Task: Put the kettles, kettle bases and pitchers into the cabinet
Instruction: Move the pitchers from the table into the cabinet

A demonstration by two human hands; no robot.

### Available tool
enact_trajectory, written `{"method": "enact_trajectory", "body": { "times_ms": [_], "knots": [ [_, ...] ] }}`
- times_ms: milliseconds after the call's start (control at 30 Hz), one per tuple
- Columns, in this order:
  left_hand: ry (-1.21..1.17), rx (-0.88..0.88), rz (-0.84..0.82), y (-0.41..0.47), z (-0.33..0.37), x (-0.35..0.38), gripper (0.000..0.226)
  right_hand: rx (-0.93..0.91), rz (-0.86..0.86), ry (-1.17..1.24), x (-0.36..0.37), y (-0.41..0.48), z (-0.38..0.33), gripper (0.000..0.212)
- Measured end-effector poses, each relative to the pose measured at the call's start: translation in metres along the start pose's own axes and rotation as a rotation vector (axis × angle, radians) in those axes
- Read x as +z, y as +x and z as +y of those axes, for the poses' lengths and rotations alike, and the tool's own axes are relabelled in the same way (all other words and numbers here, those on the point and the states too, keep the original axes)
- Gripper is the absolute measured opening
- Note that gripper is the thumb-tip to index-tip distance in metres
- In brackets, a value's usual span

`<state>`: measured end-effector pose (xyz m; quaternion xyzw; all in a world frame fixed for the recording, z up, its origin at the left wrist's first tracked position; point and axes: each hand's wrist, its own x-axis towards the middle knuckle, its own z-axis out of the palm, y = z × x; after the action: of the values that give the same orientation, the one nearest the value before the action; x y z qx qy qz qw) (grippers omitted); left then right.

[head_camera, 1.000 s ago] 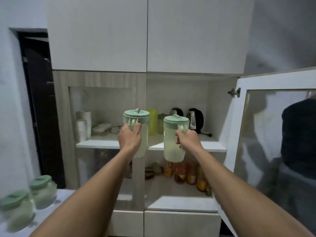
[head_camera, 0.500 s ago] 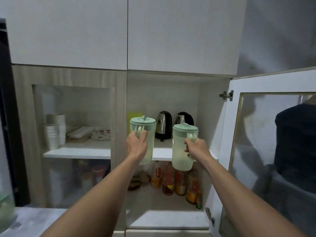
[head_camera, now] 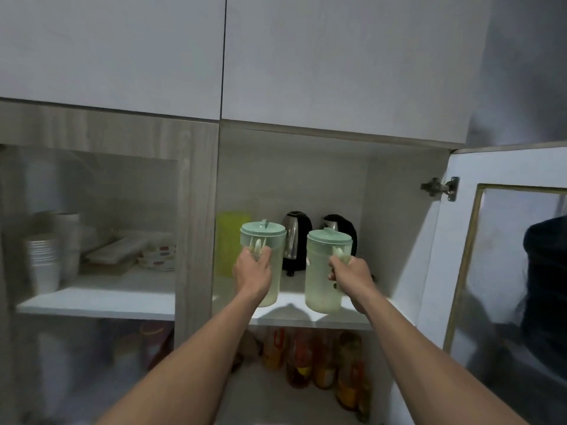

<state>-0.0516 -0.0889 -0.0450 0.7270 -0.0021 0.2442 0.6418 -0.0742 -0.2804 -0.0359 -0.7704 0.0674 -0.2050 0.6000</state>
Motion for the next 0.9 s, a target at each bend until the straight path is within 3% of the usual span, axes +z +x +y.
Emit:
{"method": "enact_trajectory", "body": {
  "times_ms": [533,700,900],
  "knots": [
    [0.053,-0.109,0.154,0.122,-0.093,0.081,0.022,0.0,-0.108,0.009,0.095,0.17,0.065,0.021],
    [0.132,-0.156,0.19,0.146,-0.124,0.099,0.034,0.049,-0.128,0.005,0.114,0.203,0.097,0.028],
    [0.156,-0.184,0.219,0.169,-0.136,0.116,0.029,0.031,-0.171,0.005,0.134,0.229,0.116,0.009]
  ]
}}
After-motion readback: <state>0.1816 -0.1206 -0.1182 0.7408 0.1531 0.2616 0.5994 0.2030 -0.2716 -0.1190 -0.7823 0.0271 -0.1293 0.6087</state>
